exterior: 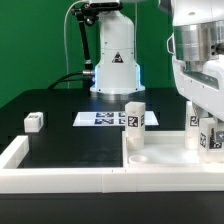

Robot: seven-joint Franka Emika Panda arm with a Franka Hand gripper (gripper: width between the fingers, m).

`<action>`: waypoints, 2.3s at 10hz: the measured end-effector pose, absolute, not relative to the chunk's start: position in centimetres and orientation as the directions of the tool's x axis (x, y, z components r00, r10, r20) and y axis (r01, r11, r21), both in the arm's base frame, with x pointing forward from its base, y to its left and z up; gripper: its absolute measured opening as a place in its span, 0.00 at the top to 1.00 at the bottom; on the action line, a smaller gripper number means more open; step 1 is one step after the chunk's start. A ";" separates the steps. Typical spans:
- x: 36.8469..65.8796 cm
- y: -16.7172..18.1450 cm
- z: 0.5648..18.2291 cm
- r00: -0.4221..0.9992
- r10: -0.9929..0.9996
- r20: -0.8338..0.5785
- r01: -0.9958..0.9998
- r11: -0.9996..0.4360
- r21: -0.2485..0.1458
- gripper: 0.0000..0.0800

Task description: Assemble square table

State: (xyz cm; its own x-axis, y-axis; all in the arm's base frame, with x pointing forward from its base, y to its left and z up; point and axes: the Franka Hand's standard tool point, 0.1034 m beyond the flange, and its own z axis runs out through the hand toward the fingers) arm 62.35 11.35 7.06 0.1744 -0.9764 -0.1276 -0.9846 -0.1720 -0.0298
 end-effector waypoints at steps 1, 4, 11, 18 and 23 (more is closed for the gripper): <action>62.4 11.4 7.1 0.225 -0.966 -0.125 -0.974 -0.222 -0.037 0.21; 62.3 11.7 7.1 0.528 -0.843 -0.102 -0.849 -0.524 -0.070 0.19; 62.3 11.6 7.6 0.949 -0.307 -0.066 -0.313 -0.944 -0.109 0.19; 62.3 11.2 7.5 0.996 -0.078 -0.037 -0.081 -0.991 -0.103 0.59; 62.3 11.3 7.5 0.958 -0.280 -0.054 -0.284 -0.955 -0.091 0.64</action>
Offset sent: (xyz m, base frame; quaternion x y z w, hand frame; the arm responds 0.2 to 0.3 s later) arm 0.0016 0.0086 -0.0017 0.0006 -0.0003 -0.2837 0.9589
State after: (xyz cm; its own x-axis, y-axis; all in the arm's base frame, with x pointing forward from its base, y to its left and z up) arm 62.31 11.28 7.50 0.9585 -0.2800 -0.0542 -0.2840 -0.9545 -0.0907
